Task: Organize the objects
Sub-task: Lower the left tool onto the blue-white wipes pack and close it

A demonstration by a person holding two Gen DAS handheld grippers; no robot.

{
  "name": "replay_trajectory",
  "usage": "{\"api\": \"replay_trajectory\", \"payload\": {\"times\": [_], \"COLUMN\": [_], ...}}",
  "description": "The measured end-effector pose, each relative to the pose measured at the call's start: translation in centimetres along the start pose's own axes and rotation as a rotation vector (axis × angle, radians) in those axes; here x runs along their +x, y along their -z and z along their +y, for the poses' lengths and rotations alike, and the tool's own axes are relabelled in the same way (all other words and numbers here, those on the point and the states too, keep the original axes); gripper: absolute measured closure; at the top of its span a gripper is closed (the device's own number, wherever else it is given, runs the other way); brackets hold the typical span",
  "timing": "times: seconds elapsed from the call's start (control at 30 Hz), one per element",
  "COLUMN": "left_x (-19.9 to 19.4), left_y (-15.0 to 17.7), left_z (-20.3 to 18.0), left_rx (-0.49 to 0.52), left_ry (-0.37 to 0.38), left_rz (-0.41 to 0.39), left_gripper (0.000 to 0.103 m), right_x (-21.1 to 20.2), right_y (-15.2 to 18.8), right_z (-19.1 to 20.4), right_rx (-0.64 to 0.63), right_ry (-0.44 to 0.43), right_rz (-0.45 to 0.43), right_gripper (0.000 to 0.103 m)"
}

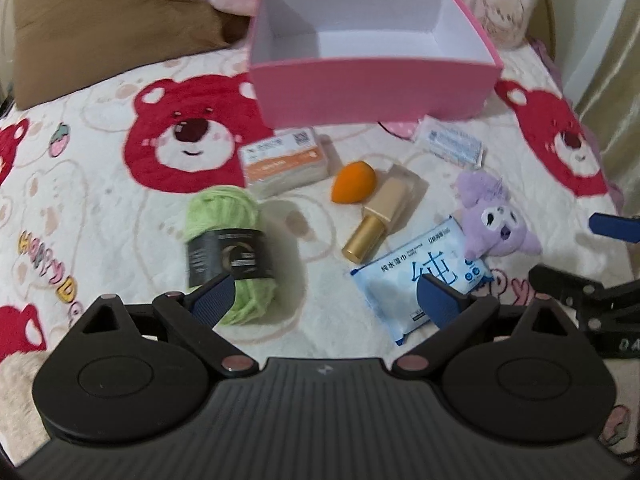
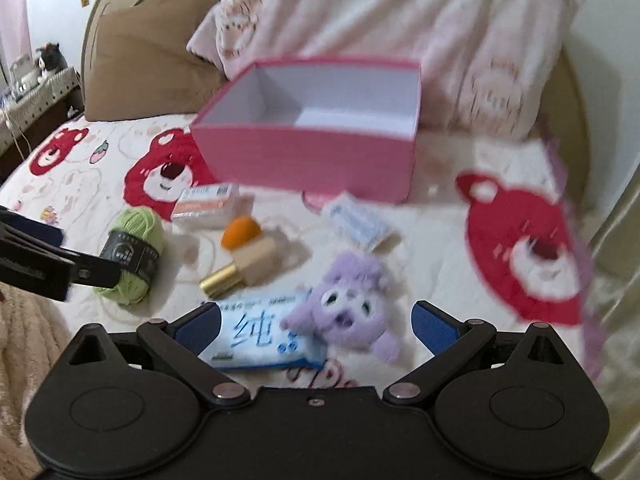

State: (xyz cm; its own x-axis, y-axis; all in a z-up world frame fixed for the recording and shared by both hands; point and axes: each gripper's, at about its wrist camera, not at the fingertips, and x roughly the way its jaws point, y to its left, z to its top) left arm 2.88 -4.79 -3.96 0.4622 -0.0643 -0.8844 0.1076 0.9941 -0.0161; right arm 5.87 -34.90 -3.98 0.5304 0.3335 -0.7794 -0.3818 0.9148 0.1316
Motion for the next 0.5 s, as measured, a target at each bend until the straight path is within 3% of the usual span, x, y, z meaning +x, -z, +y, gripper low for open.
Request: {"api": "replay_trajectory", "payload": {"times": [0.17,0.3,0.5], "left_x": [3.2,5.4,8.6], "left_y": [0.4,1.0,1.8], "left_z": [-1.5,-2.0,-1.3], "left_rx": [-0.006,-0.041,-0.15], "left_ry": [0.032,0.08,0.154], "left_rz": [0.035,0.037,0.09], "left_gripper": [0.006,0.006,0.03], "right_x": [2.5,4.6,7.3], "right_y": [1.9,3.0,3.1], "right_z": [0.8,0.6,-0.3], "right_rx": [-0.034,-0.003,0.054], "right_ry": [-0.072,-0.123,-0.156], "right_rz": [0.062,0.104,0.096], "right_gripper": [0.001,0.008,0.021]}}
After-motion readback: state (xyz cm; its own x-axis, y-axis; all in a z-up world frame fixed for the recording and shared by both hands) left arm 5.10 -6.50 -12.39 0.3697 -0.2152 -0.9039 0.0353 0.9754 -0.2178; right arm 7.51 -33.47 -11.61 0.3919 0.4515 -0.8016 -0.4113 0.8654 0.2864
